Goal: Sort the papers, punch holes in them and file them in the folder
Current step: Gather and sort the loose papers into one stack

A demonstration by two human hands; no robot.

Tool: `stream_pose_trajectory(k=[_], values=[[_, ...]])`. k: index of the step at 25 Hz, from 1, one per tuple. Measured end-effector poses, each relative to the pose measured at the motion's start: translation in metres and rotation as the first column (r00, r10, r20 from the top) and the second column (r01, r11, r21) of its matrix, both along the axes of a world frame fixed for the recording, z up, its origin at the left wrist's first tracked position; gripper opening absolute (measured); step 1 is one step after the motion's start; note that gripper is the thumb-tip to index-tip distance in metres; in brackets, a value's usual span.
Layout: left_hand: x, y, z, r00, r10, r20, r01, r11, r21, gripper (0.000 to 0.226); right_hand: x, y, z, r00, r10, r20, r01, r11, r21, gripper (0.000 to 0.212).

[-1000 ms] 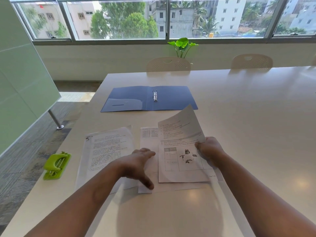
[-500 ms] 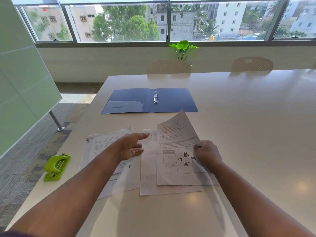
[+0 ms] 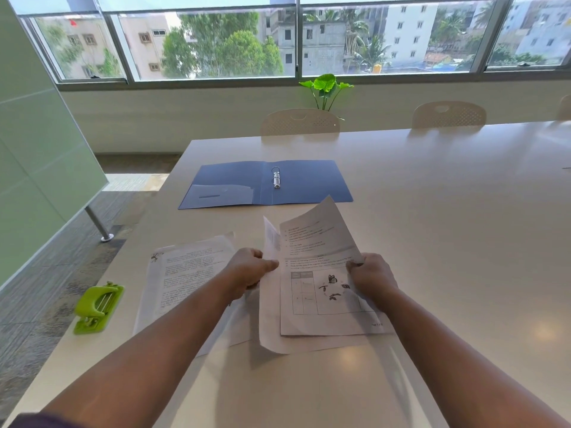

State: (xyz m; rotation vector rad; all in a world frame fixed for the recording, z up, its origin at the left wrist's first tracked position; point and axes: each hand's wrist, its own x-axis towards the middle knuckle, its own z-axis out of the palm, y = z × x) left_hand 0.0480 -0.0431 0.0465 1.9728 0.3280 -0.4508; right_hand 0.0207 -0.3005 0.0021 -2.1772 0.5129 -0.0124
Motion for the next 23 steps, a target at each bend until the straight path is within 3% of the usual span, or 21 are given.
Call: stream_pose_trajectory(k=[2,5,10,13,17,23], values=[[-0.006,-0.001,0.006,0.993,0.040,0.108,-0.043,0.999,0.030,0.006,0.001,-0.002,-0.004,0.999,-0.034,0.030,0.029,0.987,0.160,0.023],[-0.007,0.012,0.028,0.954,0.110,0.278,-0.113,0.994,-0.007,0.010,0.007,-0.010,-0.010,0.989,-0.139,0.051,0.113,0.929,0.351,0.021],[-0.020,0.017,0.097,0.808,0.015,0.589,-0.113,0.985,0.131,0.012,0.022,-0.020,-0.018,0.968,-0.217,0.127,0.143,0.892,0.429,0.021],[-0.035,-0.004,0.110,0.763,-0.116,0.636,-0.036,0.975,0.221,0.009,0.003,0.011,0.026,0.970,-0.172,0.174,0.082,0.899,0.431,0.016],[-0.053,-0.046,0.088,0.707,-0.312,0.635,0.093,0.931,0.354,0.012,-0.005,0.037,0.045,0.977,-0.106,0.188,-0.013,0.840,0.543,0.013],[-0.062,-0.078,0.050,0.609,-0.398,0.686,0.203,0.915,0.350,0.013,-0.018,0.045,0.056,0.981,0.014,0.193,-0.135,0.764,0.631,0.008]])
